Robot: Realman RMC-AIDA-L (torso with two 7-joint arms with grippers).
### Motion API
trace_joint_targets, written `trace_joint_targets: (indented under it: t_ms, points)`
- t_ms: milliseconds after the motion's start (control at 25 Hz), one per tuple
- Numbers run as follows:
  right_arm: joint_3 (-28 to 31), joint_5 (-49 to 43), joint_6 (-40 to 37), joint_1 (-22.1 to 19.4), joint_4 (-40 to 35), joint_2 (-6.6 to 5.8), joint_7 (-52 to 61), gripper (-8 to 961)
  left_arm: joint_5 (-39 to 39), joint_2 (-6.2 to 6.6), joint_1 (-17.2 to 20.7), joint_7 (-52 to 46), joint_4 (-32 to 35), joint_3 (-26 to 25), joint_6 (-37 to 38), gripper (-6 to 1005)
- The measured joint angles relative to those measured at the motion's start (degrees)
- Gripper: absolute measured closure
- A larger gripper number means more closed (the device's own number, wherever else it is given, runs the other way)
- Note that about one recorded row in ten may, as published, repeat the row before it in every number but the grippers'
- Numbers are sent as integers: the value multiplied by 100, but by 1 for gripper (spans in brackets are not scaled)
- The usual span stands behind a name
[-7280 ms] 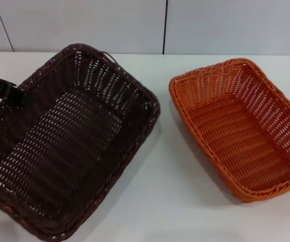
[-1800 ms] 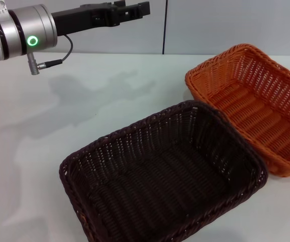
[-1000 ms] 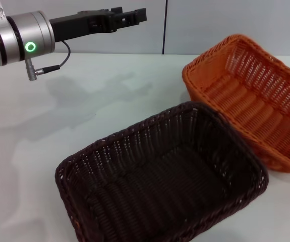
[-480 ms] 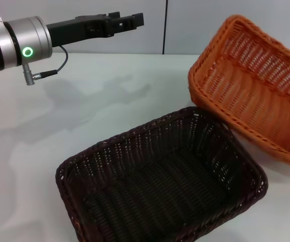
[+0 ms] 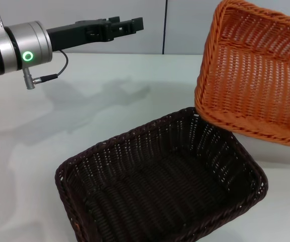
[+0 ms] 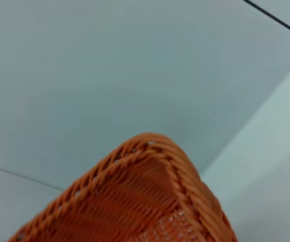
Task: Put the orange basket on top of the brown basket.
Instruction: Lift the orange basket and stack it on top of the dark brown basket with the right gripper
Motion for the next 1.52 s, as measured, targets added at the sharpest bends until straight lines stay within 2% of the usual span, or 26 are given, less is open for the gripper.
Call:
trace_joint_targets:
  t_ms: [240,400,720,840,1000,1520]
  points:
    - [-14,725,-172,66,286,119,-543,757,-3,-9,1,0,15,0,24,173]
    - [-24,778,-328,213,332,264,-716,744,-12,-11,1,0,90,0,38,173]
    - [-93,743,-1045,491,352,697,-1075,718,-13,-11,-34,15,156,0,55,173]
    - [-330,734,-1253,498,353,860,-1112,708,-12,-11,-40,39,156,0,61,173]
    - [-554,743,-1606,428,415,1018,-1505,694,-12,-11,-44,51,160,0,64,173]
    - [-1424,699,-1660,276,595,1010,-2233,651,-11,-28,-61,69,290,44,34,173]
